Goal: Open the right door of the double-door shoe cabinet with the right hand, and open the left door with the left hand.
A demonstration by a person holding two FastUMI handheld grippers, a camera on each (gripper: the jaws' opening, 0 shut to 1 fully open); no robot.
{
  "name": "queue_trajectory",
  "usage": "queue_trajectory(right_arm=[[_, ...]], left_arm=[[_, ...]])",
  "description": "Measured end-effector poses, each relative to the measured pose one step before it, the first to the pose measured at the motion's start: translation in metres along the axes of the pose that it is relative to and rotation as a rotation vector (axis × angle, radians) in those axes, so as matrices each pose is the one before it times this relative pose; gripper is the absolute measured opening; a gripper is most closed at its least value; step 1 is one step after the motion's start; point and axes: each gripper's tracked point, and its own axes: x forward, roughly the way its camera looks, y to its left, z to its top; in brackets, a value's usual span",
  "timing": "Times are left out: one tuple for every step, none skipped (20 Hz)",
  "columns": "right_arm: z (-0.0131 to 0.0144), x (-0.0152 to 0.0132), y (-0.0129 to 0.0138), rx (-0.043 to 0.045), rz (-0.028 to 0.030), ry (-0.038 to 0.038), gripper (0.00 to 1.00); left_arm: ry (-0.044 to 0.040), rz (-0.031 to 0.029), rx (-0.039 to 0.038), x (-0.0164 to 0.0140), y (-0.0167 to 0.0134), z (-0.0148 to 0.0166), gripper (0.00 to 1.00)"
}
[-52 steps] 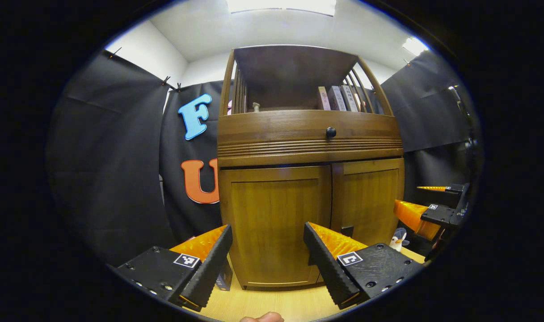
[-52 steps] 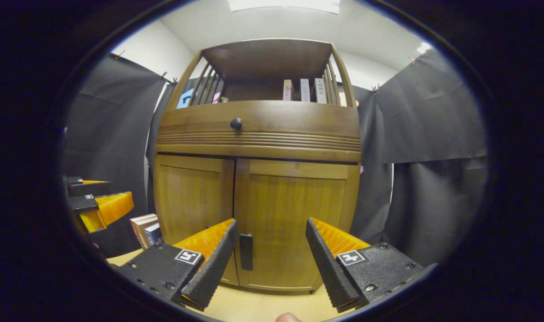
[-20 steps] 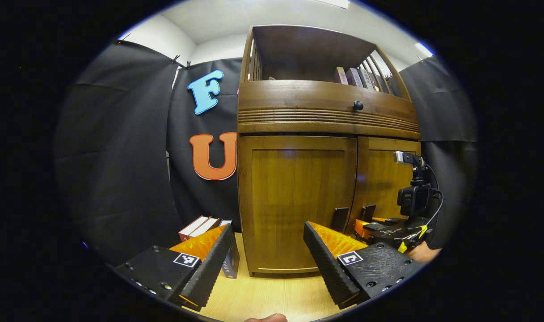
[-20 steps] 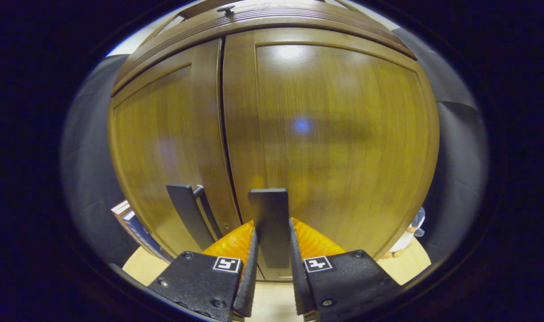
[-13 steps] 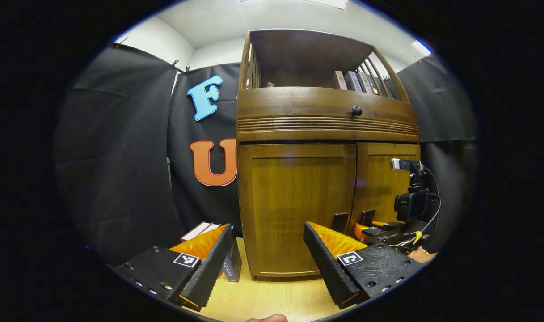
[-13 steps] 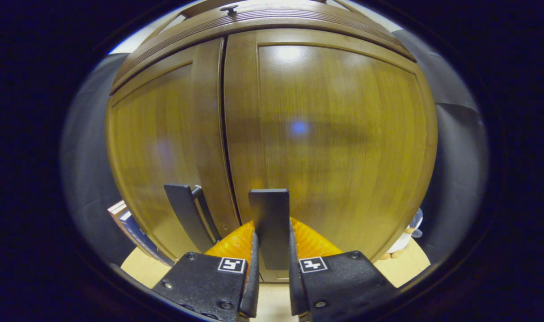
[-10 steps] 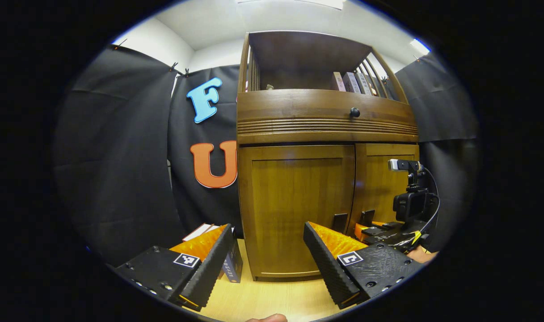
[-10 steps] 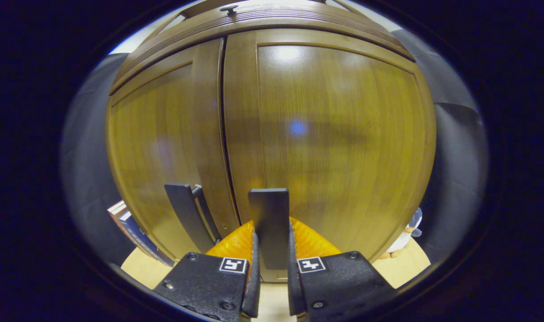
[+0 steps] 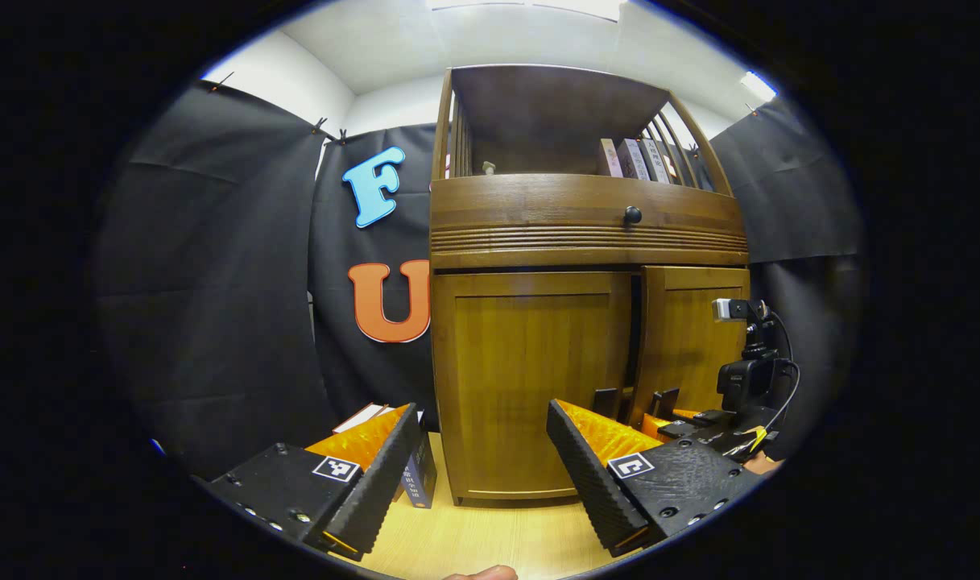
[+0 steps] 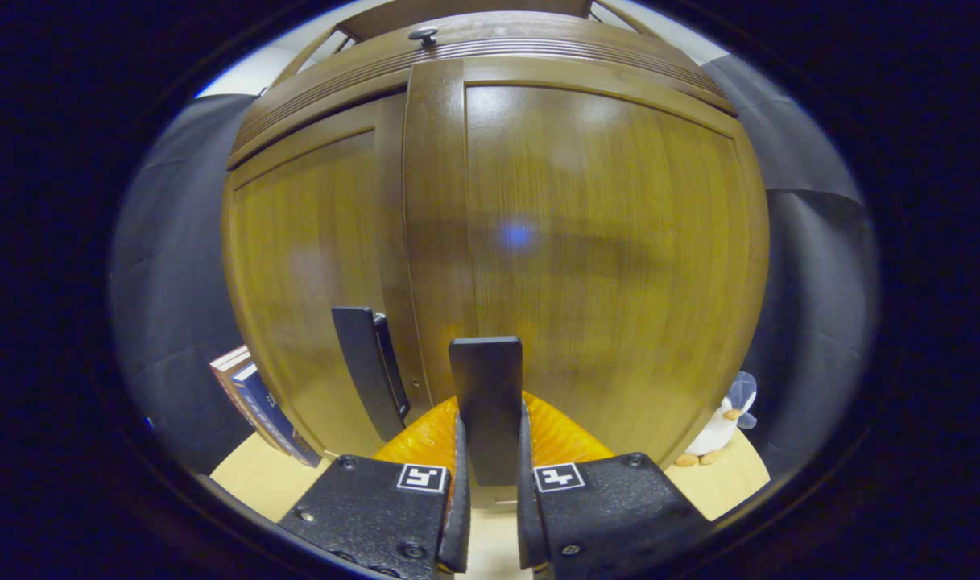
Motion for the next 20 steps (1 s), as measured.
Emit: queue_trajectory(right_arm=[[-0.00159,-0.0052,-0.00082,-0.0003,0.00471,-0.00207,0.27],[-0.00031,-0.00288,-0.00023,-0.00372,0.00225,-0.00553,0.27],[-0.00239,-0.0058,-0.00147,-0.01409,0.0023,-0.00663,0.27],[-0.00204,-0.00701,-0.00238,-0.01138,0.00369,-0.00465,0.27],[-0.00112,-0.00537,-0.00111,0.00029,0.00631,-0.00017,0.27],[-0.00133,-0.0048,-0.00059,0.00465,0.00897,0.00259,0.26],[-0.00125,-0.00478,-0.0014,0.00319,0.00862,0.00139,0.27],[-0.00089,-0.00548,-0.00141,-0.00114,0.00738,-0.00227,0.27],[-0.00117,-0.00613,-0.0024,-0.00096,0.00691,-0.00976,0.27],[-0.00062,-0.00522,-0.00196,-0.00027,0.00495,-0.01083,0.27],[-0.00109,-0.00528,-0.00376,-0.00191,0.00447,-0.00669,0.27],[-0.00189,-0.00786,-0.00219,0.00001,0.00483,-0.00256,0.27],[-0.00234,-0.00463,-0.00147,0.0011,0.00632,0.00098,0.27],[-0.00139,-0.00612,-0.00262,-0.00175,0.00835,0.00058,0.27],[-0.00066,-0.00558,-0.00195,0.0018,0.0061,-0.00082,0.27],[-0.00139,-0.0042,-0.00231,0.00008,0.00208,-0.00053,0.27],[-0.00081,-0.00392,-0.00241,-0.00135,-0.00039,-0.00028,0.27],[-0.00198,-0.00489,-0.00318,0.00043,-0.00249,-0.00069,0.26],[-0.00041,-0.00521,-0.00207,-0.00053,-0.0035,-0.00171,0.26],[-0.00147,-0.00538,-0.00187,0.00017,-0.00389,-0.00143,0.26]], left_arm=[[-0.0003,-0.00629,0.00082,-0.00273,-0.00417,0.00058,0.96],[-0.00039,-0.00555,0.00249,-0.00258,-0.00507,0.00079,0.96],[-0.00269,-0.00272,0.00437,-0.00225,-0.00373,0.00103,0.96],[-0.00397,-0.00324,0.00478,-0.0026,-0.00352,0.00089,0.96],[-0.00227,-0.00341,0.00354,-0.00267,-0.00465,0.00051,0.96],[-0.00073,-0.00446,0.00147,-0.00268,-0.00504,-0.00005,0.96],[0.00049,-0.00394,0.00062,-0.00255,-0.00563,0.00027,0.96],[0.00064,-0.00367,0.00038,-0.00182,-0.00304,0.00001,0.96],[-0.0004,-0.00359,0.00044,-0.00274,-0.0051,0.00129,0.96],[-0.00222,-0.00464,0.00068,-0.00132,-0.00331,0.00106,0.96],[-0.0029,-0.00418,0.00094,-0.00195,-0.00295,0.00085,0.96],[-0.00028,-0.00467,0.00068,-0.00059,-0.00269,0.00046,0.96],[0.00021,-0.00528,-0.00044,-0.00064,-0.00355,0.00024,0.96],[0.00317,-0.00685,-0.00112,-0.0003,-0.00355,-0.00049,0.96],[0.0013,-0.00737,-0.00055,-0.00019,-0.00403,0.00017,0.96],[0.00135,-0.00736,0.00012,-0.0007,-0.00463,-0.00055,0.96],[0.00517,-0.0098,0.00087,0.00051,-0.0044,-0.00153,0.96],[0.00195,-0.00811,-0.00189,-0.00048,-0.00377,-0.00018,0.96],[0.00104,-0.00946,-0.00458,0.00126,-0.0039,0.00038,0.96],[0.00009,-0.01152,-0.00619,0.00043,-0.00525,-0.00001,0.96]])
